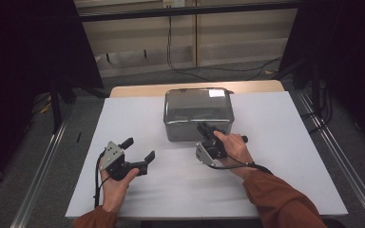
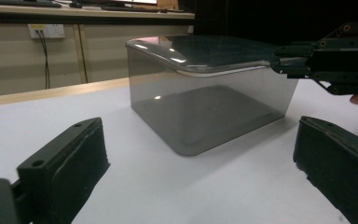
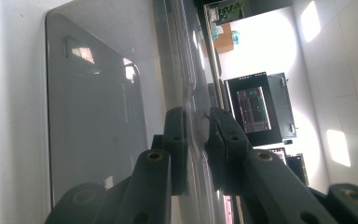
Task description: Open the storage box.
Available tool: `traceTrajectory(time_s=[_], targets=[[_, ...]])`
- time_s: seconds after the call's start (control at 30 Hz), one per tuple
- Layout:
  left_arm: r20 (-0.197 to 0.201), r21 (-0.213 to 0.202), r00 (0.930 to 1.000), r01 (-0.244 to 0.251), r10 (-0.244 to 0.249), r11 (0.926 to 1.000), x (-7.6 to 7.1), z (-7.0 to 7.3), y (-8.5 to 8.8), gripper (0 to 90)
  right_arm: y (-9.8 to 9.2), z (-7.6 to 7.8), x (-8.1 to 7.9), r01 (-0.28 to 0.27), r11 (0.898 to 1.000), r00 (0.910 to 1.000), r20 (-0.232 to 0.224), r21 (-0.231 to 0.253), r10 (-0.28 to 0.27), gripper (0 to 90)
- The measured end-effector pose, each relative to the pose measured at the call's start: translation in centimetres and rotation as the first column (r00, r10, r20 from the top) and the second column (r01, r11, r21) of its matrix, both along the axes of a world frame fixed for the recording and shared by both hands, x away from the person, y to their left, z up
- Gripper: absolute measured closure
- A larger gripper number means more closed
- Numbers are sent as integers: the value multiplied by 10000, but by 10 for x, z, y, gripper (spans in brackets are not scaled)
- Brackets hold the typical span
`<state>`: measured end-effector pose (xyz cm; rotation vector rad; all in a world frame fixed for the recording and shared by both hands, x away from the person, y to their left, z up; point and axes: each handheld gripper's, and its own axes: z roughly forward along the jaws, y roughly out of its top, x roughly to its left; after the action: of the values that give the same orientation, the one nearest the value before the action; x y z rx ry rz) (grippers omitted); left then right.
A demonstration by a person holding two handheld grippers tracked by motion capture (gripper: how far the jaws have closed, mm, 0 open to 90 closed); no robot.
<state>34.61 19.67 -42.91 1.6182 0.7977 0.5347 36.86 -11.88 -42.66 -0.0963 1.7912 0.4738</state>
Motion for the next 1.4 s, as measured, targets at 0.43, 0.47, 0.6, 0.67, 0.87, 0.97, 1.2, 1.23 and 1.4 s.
traceTrajectory(time_s=[0.43, 0.47, 0.6, 0.67, 0.87, 0.97, 1.2, 1.23, 1.4], targets=[[-3, 245, 9995, 329, -329, 9992, 20, 2, -14, 31, -1, 6, 1, -33, 10000, 10000, 77, 80, 32, 785], [-80, 184, 9994, 341, -340, 9992, 22, 3, -15, 41, -1, 7, 1, -48, 10000, 9999, 97, 76, 48, 785], [198, 383, 9992, 344, -352, 9987, 26, 5, -18, 44, -1, 11, 2, -28, 9995, 9999, 103, 322, 25, 784], [222, 311, 9992, 321, -328, 9990, 31, 5, -20, 44, -2, 12, 2, -6, 9992, 9999, 138, 393, 1, 784], [159, 419, 9993, 345, -351, 9985, 40, 2, -24, 44, -2, 13, 2, -50, 9992, 9998, 200, 400, 42, 785], [326, 471, 9991, 241, -256, 9986, 47, 5, -27, 44, -2, 14, 3, -49, 9990, 9997, 236, 438, 39, 785], [614, 672, 9979, 167, -208, 9976, 59, 9, -38, 49, -3, 19, 6, -44, 9985, 9998, 200, 542, 33, 788], [635, 767, 9976, 242, -291, 9968, 61, 9, -41, 50, -2, 20, 5, -18, 9982, 9997, 237, 607, 3, 789], [812, 716, 9963, 210, -268, 9972, 66, 11, -45, 59, -3, 22, 6, -51, 9978, 9997, 250, 654, 35, 789]])
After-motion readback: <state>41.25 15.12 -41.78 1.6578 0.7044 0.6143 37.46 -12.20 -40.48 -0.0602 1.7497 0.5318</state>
